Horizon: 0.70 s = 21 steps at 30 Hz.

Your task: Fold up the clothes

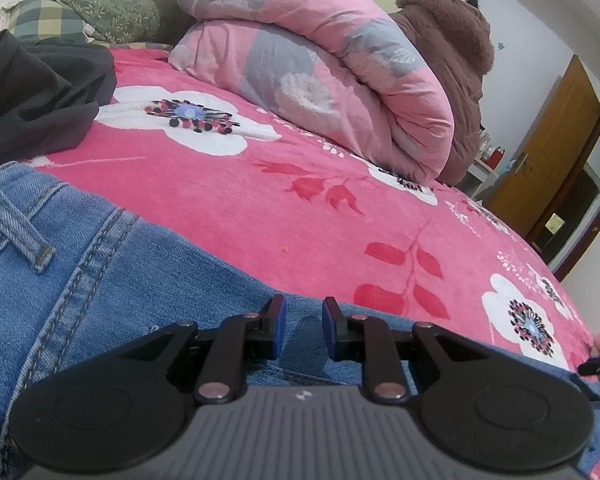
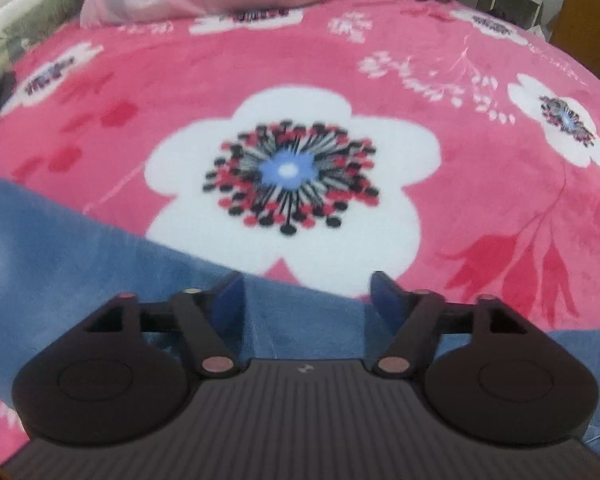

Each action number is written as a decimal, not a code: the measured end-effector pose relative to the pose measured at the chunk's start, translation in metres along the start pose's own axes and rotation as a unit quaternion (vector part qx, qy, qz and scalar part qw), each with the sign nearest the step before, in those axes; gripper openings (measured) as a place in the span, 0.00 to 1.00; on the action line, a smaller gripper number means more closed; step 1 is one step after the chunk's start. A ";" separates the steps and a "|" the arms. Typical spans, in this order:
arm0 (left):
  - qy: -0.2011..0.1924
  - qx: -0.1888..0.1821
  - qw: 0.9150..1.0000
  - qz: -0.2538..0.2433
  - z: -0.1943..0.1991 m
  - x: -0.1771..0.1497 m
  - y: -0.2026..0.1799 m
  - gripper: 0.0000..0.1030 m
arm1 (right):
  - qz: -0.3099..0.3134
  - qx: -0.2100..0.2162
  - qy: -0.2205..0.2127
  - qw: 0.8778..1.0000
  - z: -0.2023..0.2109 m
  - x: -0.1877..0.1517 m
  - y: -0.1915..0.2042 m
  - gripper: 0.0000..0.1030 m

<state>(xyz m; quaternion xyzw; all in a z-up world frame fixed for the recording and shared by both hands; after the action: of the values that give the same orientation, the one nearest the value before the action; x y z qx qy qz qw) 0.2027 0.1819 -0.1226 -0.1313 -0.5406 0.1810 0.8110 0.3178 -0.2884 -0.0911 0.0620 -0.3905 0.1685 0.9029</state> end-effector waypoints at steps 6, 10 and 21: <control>0.009 0.014 1.000 -0.019 -0.001 0.001 -0.006 0.22 | 0.025 -0.012 -0.048 0.998 0.036 0.017 -0.006 0.96; 0.013 0.010 1.000 -0.015 0.006 0.011 -0.010 0.40 | -0.014 -0.052 -0.106 0.993 0.087 0.018 -0.020 0.97; 0.031 -0.058 0.994 -0.085 0.016 0.019 -0.127 0.44 | -0.105 -0.150 -0.194 0.964 0.241 -0.106 -0.020 0.82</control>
<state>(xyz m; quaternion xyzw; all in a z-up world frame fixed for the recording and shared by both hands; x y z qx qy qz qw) 0.2140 0.0759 -0.0491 -0.1372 -0.5337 0.0754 0.8311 0.0922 -0.3927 -0.0015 -0.0019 -0.5703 -0.0026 0.8214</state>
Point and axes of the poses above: each gripper's, at about its wrist camera, not at the fingertips, and z roughly against the way its jaws point, y to its left, x to its top, the point moved 6 cm from there along -z, roughly the way its jaws point, and after that the axes turned 10 degrees about -y, right-handed, at the moved point
